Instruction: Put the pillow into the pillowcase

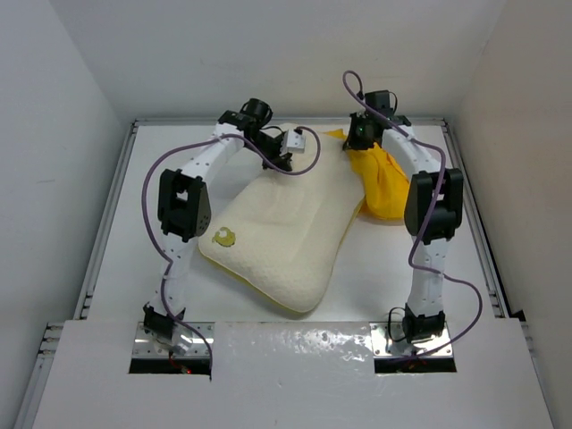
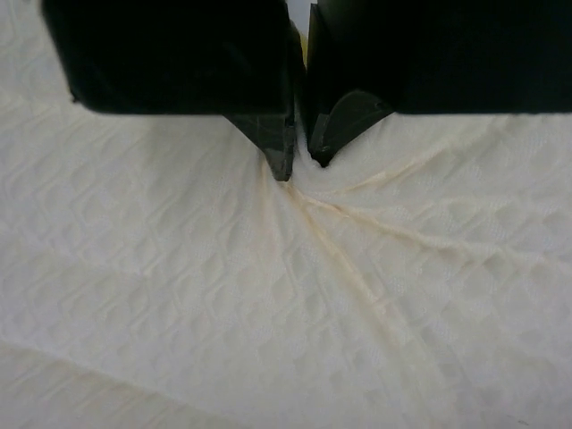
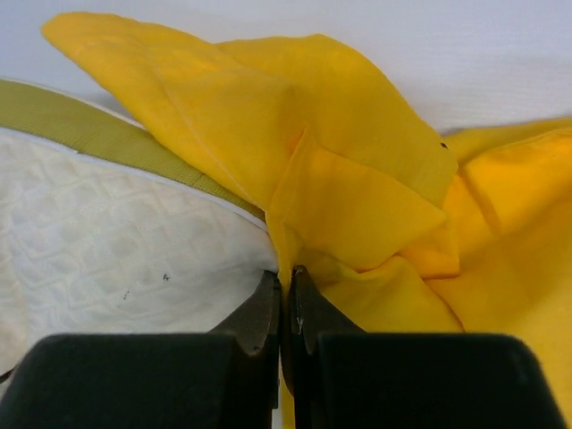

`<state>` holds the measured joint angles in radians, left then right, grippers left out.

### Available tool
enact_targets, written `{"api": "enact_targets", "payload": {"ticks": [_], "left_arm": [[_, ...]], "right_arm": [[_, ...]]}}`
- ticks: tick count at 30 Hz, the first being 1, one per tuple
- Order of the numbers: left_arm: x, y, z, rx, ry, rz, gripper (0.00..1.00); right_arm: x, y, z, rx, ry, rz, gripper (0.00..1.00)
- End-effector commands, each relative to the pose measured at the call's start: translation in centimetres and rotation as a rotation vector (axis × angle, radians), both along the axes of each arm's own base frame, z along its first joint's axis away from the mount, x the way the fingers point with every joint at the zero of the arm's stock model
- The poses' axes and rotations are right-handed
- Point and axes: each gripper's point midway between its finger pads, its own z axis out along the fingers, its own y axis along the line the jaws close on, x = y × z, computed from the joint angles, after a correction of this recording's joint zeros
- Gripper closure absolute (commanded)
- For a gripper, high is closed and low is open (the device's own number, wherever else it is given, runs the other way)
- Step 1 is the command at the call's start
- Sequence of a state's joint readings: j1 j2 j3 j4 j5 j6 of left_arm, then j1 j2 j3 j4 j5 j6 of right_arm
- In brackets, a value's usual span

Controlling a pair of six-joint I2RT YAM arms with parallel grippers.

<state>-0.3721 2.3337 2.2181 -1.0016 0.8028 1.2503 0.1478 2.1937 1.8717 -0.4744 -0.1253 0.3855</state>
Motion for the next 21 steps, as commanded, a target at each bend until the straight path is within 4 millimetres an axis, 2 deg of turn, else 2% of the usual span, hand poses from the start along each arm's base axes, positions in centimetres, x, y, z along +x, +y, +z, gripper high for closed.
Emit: {"api": "enact_targets", "payload": {"ticks": [1, 2, 3, 4, 7, 8, 9, 10, 11, 12, 13, 14, 15, 16, 17, 18, 20, 21], "left_arm": [[-5.3, -2.4, 4.0, -0.149, 0.165, -0.081, 0.96], [-5.9, -2.3, 3.6, -0.151, 0.201, -0.081, 0.95], [-6.9, -2.1, 2.6, -0.141, 0.264, -0.077, 0.93], [-7.8, -2.3, 2.4, -0.155, 0.306, -0.085, 0.90], [-8.7, -2.3, 1.7, -0.158, 0.364, -0.080, 0.52], [-8.6, -2.3, 2.1, -0.161, 0.353, -0.080, 0.01], [-8.1, -2.0, 2.7, -0.163, 0.339, -0.068, 0.00], [-7.5, -1.8, 3.5, -0.177, 0.328, -0.053, 0.00], [-6.1, -1.9, 5.7, -0.219, 0.309, -0.011, 0.00], [-4.4, -0.7, 7.2, -0.263, 0.312, 0.051, 0.00], [-3.4, -0.3, 9.6, -0.327, 0.298, 0.081, 0.00], [-1.2, -0.2, 12.1, -0.399, 0.304, 0.156, 0.00], [0.6, 1.2, 13.3, -0.427, 0.292, 0.224, 0.00], [1.8, 1.5, 14.1, -0.444, 0.276, 0.265, 0.00], [3.0, 1.8, 15.3, -0.465, 0.252, 0.309, 0.00], [4.4, 2.5, 15.0, -0.450, 0.222, 0.379, 0.00], [6.6, 3.0, 14.1, -0.450, 0.204, 0.492, 0.00], [8.4, 3.9, 13.3, -0.433, 0.179, 0.614, 0.00]], "right_arm": [[0.8, 0.8, 6.6, 0.002, -0.204, 0.095, 1.00], [0.7, 1.2, 6.9, 0.011, -0.216, 0.127, 0.96], [0.3, 1.6, 6.1, 0.018, -0.204, 0.157, 0.93], [0.3, 2.1, 6.1, 0.033, -0.206, 0.190, 0.90], [1.1, 4.9, 6.8, 0.096, -0.216, 0.312, 0.69], [1.8, 5.8, 7.5, 0.123, -0.221, 0.341, 0.50], [2.0, 6.3, 7.9, 0.142, -0.218, 0.336, 0.33], [2.2, 6.4, 8.6, 0.149, -0.222, 0.325, 0.22], [2.3, 5.8, 9.7, 0.134, -0.247, 0.283, 0.15], [2.3, 5.0, 10.3, 0.114, -0.258, 0.235, 0.01], [2.2, 4.0, 10.7, 0.094, -0.269, 0.180, 0.01], [1.9, 1.8, 9.4, 0.023, -0.257, 0.076, 0.01], [1.1, 0.5, 12.1, 0.009, -0.303, 0.019, 0.01], [0.7, -1.2, 12.4, 0.010, -0.297, -0.059, 0.01], [-0.5, -2.3, 11.3, -0.007, -0.258, -0.104, 0.01], [-1.3, -4.2, 12.9, -0.036, -0.275, -0.191, 0.01], [-3.6, -6.2, 11.5, -0.103, -0.189, -0.264, 0.01], [-4.6, -7.4, 11.9, -0.131, -0.179, -0.331, 0.01]]}}
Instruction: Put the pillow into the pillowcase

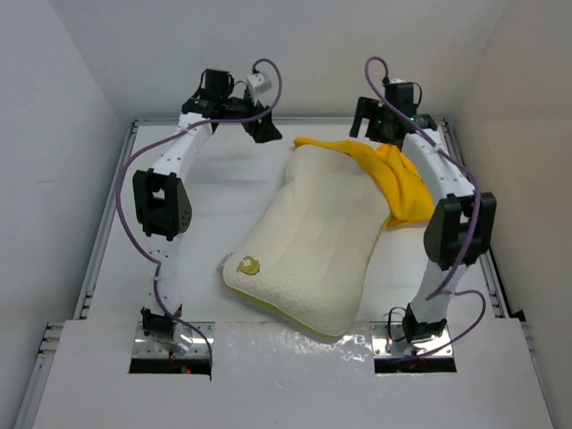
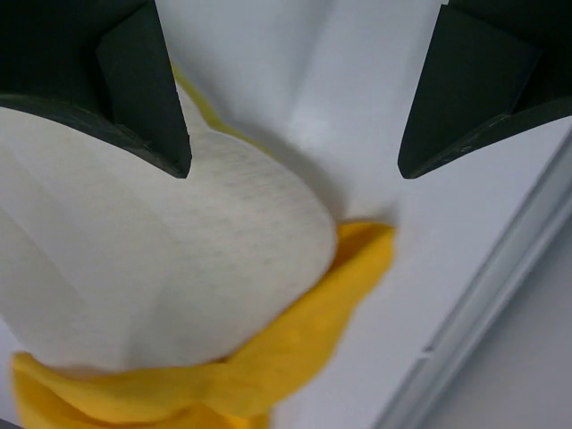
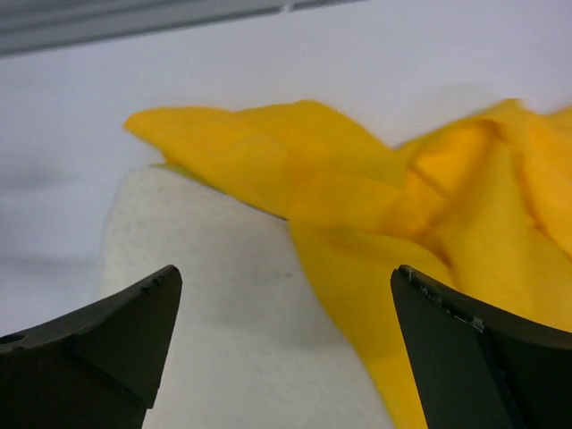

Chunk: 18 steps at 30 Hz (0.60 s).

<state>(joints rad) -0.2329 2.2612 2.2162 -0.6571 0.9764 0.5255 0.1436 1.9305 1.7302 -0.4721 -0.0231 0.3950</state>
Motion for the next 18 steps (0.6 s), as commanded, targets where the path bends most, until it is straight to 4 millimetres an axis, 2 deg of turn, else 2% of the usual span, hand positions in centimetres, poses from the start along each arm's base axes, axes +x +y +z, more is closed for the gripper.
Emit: {"api": "enact_targets", "payload": {"ticks": [1, 3, 4, 6, 9, 12, 13, 14, 15, 16, 17, 18], "left_arm": [[5.2, 1.6, 3.2, -0.029, -0.049, 0.310, 0.00], [7.1, 2.6, 1.8, -0.004, -0.043, 0.416, 0.00], [7.6, 2.9, 1.2, 0.004, -0.042, 0.439, 0.00], [7.9, 3.2, 0.9, 0.003, -0.034, 0.460, 0.00], [7.9, 3.9, 1.1, -0.002, -0.041, 0.449, 0.00], [8.4, 5.6, 1.6, 0.016, -0.068, 0.477, 0.00], [8.6, 6.3, 1.8, 0.019, -0.073, 0.493, 0.00], [9.0, 7.7, 2.0, 0.018, -0.073, 0.522, 0.00], [9.2, 8.6, 2.4, 0.020, -0.076, 0.547, 0.00], [9.6, 10.3, 2.5, 0.019, -0.073, 0.581, 0.00], [9.8, 11.3, 2.6, 0.022, -0.072, 0.600, 0.00], [9.9, 12.3, 2.7, 0.028, -0.072, 0.624, 0.00]], "right_arm": [[-2.9, -5.4, 2.1, -0.089, 0.008, -0.267, 0.01], [-5.1, -6.1, 0.2, -0.100, 0.076, -0.320, 0.01], [-6.9, -6.6, -1.4, -0.109, 0.116, -0.333, 0.01], [-8.0, -6.9, -2.7, -0.100, 0.136, -0.359, 0.01], [-8.6, -5.5, -6.1, -0.064, 0.175, -0.293, 0.01], [-6.9, -3.6, -9.4, -0.017, 0.213, -0.201, 0.01], [-5.3, -2.9, -8.8, -0.003, 0.183, -0.170, 0.01], [-4.3, -1.6, -10.9, 0.026, 0.220, -0.117, 0.01], [-3.4, -0.4, -11.4, 0.038, 0.225, -0.060, 0.09], [-1.3, 1.6, -11.6, 0.085, 0.232, 0.014, 0.18], [0.2, 2.3, -9.1, 0.079, 0.172, 0.041, 0.28], [0.5, 5.3, -11.2, 0.083, 0.203, 0.165, 0.45]]}}
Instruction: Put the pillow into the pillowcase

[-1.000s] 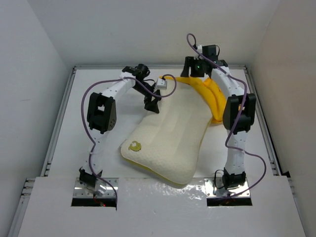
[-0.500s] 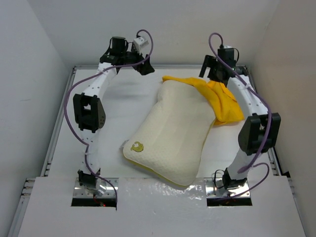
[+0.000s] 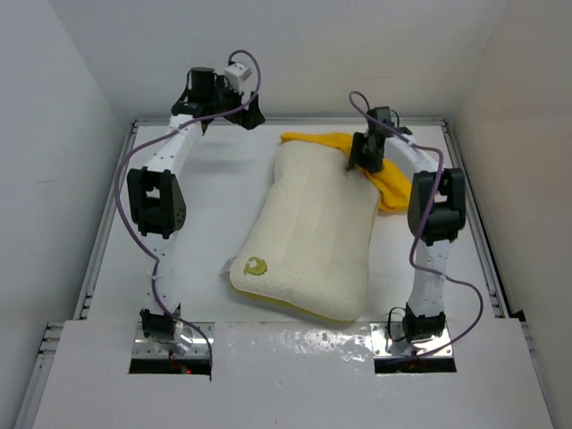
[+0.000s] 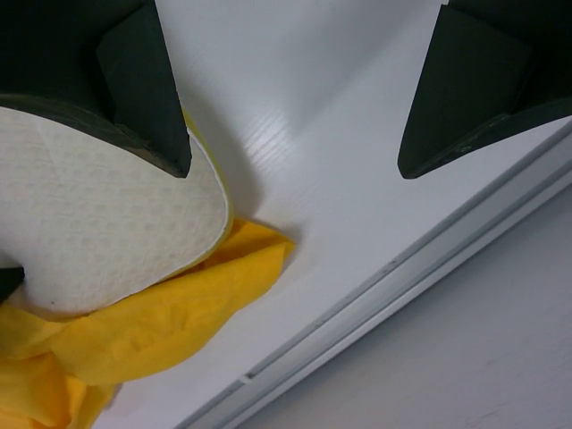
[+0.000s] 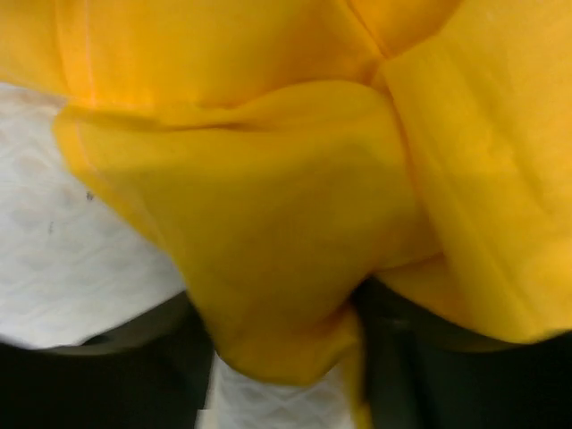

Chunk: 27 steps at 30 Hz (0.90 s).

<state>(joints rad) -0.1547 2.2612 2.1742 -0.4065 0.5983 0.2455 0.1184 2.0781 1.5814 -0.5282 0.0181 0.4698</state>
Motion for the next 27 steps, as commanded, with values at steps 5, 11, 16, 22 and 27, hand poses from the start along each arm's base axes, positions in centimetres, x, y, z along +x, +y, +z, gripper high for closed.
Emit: {"api": "enact_targets", "payload": {"ticks": [5, 11, 16, 22, 27], "left_arm": [[1.2, 10.7, 2.4, 0.036, -0.038, 0.236, 0.01], [-0.5, 15.3, -0.1, 0.189, -0.024, 0.260, 0.01], [-3.6, 15.5, -5.0, 0.313, 0.044, 0.144, 0.01], [-2.6, 15.4, -8.7, 0.331, 0.036, 0.137, 0.00], [-3.0, 14.8, -12.5, 0.344, 0.086, 0.101, 0.04]], "right_arm": [[6.0, 22.2, 6.4, 0.249, -0.363, 0.818, 0.56], [2.6, 28.8, 7.5, 0.355, -0.452, 0.985, 0.18], [5.3, 24.6, 11.4, 0.181, -0.552, 0.715, 0.01], [3.6, 20.7, 12.8, 0.158, -0.522, 0.573, 0.01], [1.4, 17.8, 9.0, 0.134, -0.398, 0.485, 0.01]]}}
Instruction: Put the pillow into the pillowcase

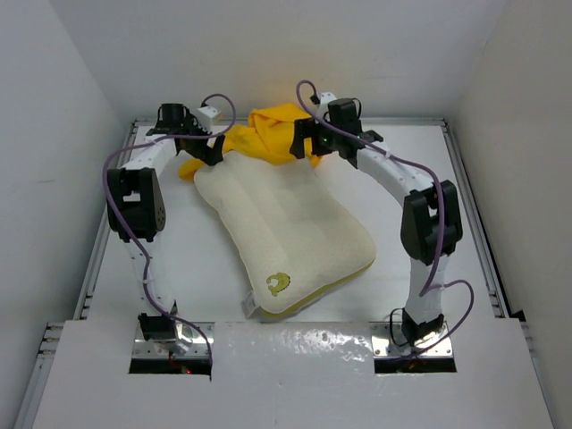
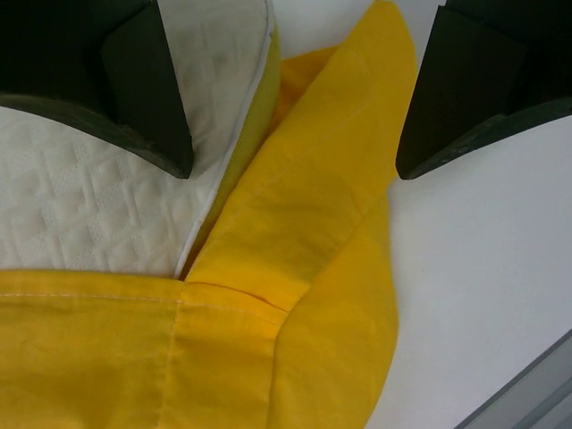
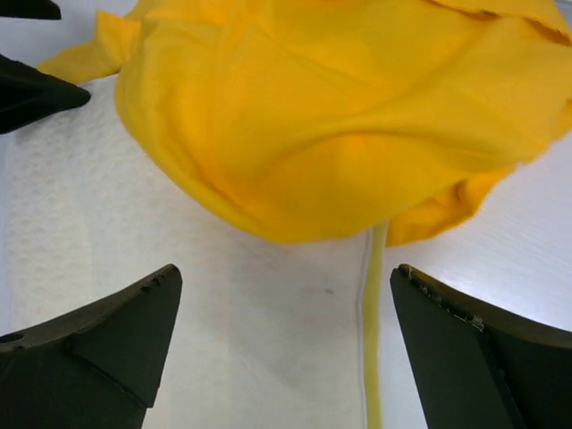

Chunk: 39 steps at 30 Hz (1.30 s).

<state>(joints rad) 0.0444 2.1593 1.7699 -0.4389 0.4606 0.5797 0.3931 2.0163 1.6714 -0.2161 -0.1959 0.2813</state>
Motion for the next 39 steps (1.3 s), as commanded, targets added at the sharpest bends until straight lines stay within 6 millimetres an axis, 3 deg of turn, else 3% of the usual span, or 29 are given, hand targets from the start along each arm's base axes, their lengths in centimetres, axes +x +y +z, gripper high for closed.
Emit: {"api": "enact_targets", "payload": {"ticks": [1, 2, 3, 5, 6, 7, 8, 9, 13, 14, 16, 17, 18, 19, 20, 21, 22, 24, 25, 26, 27, 28, 30, 31, 32, 34, 35, 37, 39], "left_arm": [[0.8, -0.2, -1.0, 0.022, -0.050, -0.019, 0.08], [1.0, 0.3, -1.5, 0.040, -0.054, 0.009, 0.14], [1.3, 0.6, -2.3, 0.047, -0.050, 0.032, 0.29], [1.4, 1.7, -3.2, 0.074, -0.031, 0.079, 0.48], [1.1, 1.8, -3.9, 0.078, -0.012, 0.080, 0.65], [0.8, 2.3, -4.3, 0.079, 0.000, 0.086, 0.73], [0.5, 2.5, -4.2, 0.074, 0.002, 0.086, 0.92], [-0.4, 2.6, -5.1, 0.074, 0.022, 0.088, 0.99], [-2.9, 4.4, -5.3, 0.089, 0.064, 0.085, 1.00], [-4.2, 4.6, -5.0, 0.085, 0.098, 0.073, 1.00], [-5.6, 5.8, -3.4, 0.092, 0.097, 0.045, 1.00], [-7.7, 6.5, -3.7, 0.110, 0.147, 0.000, 1.00], [-10.1, 6.2, -3.3, 0.131, 0.187, -0.097, 1.00], [-10.1, 6.1, -2.4, 0.131, 0.165, -0.100, 1.00], [-13.2, 5.5, -3.1, 0.160, 0.231, -0.226, 1.00], [-15.1, 5.1, -3.0, 0.162, 0.256, -0.296, 1.00], [-19.3, 3.8, -2.6, 0.110, 0.339, -0.395, 1.00], [-22.5, 2.6, -2.1, 0.126, 0.310, -0.645, 1.00], [-23.7, 2.2, -1.6, 0.128, 0.308, -0.696, 0.84], [-24.1, 1.7, -1.2, 0.121, 0.313, -0.717, 0.62], [-23.3, 1.3, -0.7, 0.108, 0.296, -0.689, 0.36], [-20.5, 1.1, 0.6, 0.104, 0.243, -0.592, 0.28], [-17.5, 0.1, 3.1, 0.050, 0.147, -0.528, 0.11], [-15.4, -0.3, 5.4, 0.053, 0.067, -0.516, 0.08], [-14.2, -2.0, 6.7, 0.054, 0.016, -0.533, 0.08], [-11.9, -3.7, 8.9, 0.126, -0.050, -0.556, 0.07], [-11.2, -6.7, 9.3, 0.146, -0.069, -0.575, 0.07], [-8.7, -7.8, 9.1, 0.227, -0.111, -0.540, 0.07], [-6.8, -6.2, 7.8, 0.299, -0.104, -0.450, 0.08]], "right_arm": [[-1.6, -1.3, -3.2, -0.019, 0.096, -0.088, 0.01], [-1.5, -2.2, -4.1, 0.000, 0.139, -0.127, 0.01], [-2.1, -2.5, -6.2, 0.001, 0.197, -0.135, 0.01], [-2.6, -3.0, -8.1, 0.020, 0.267, -0.156, 0.02], [-3.2, -2.6, -9.6, 0.027, 0.307, -0.135, 0.03], [-3.4, -2.2, -10.0, 0.036, 0.320, -0.119, 0.06], [-3.6, -1.9, -10.3, 0.053, 0.331, -0.101, 0.08], [-4.2, -1.7, -11.2, 0.065, 0.358, -0.091, 0.11], [-4.6, -1.0, -11.9, 0.128, 0.380, -0.083, 0.49], [-4.5, -1.3, -11.9, 0.137, 0.387, -0.088, 0.72], [-4.3, -1.8, -11.9, 0.149, 0.399, -0.097, 0.94], [-4.1, -2.3, -11.9, 0.152, 0.399, -0.108, 1.00], [-3.4, -3.1, -11.4, 0.163, 0.388, -0.123, 1.00], [-3.2, -3.6, -11.5, 0.163, 0.387, -0.130, 1.00], [-2.4, -4.0, -10.8, 0.162, 0.368, -0.136, 1.00], [-1.9, -4.5, -10.5, 0.150, 0.357, -0.138, 1.00], [-0.3, -4.6, -9.3, 0.115, 0.296, -0.105, 1.00], [-0.1, -4.1, -8.9, 0.072, 0.303, -0.032, 1.00], [0.0, -3.5, -9.5, 0.050, 0.299, 0.028, 1.00], [0.5, -2.4, -7.8, 0.066, 0.278, 0.074, 0.94], [0.5, -1.8, -7.7, 0.064, 0.269, 0.104, 0.92], [0.6, -1.3, -7.3, 0.074, 0.254, 0.122, 0.89], [0.4, -1.0, -7.4, 0.086, 0.254, 0.121, 0.81], [0.3, -1.0, -7.3, 0.093, 0.254, 0.117, 0.76], [-0.1, -1.0, -7.3, 0.095, 0.256, 0.117, 0.71], [-0.5, -1.2, -7.5, 0.089, 0.258, 0.117, 0.49], [-0.8, -1.5, -7.7, 0.082, 0.264, 0.112, 0.42], [-0.8, -2.0, -7.8, 0.054, 0.264, 0.083, 0.24], [-0.7, -3.4, -7.3, -0.005, 0.258, 0.024, 0.17]]}}
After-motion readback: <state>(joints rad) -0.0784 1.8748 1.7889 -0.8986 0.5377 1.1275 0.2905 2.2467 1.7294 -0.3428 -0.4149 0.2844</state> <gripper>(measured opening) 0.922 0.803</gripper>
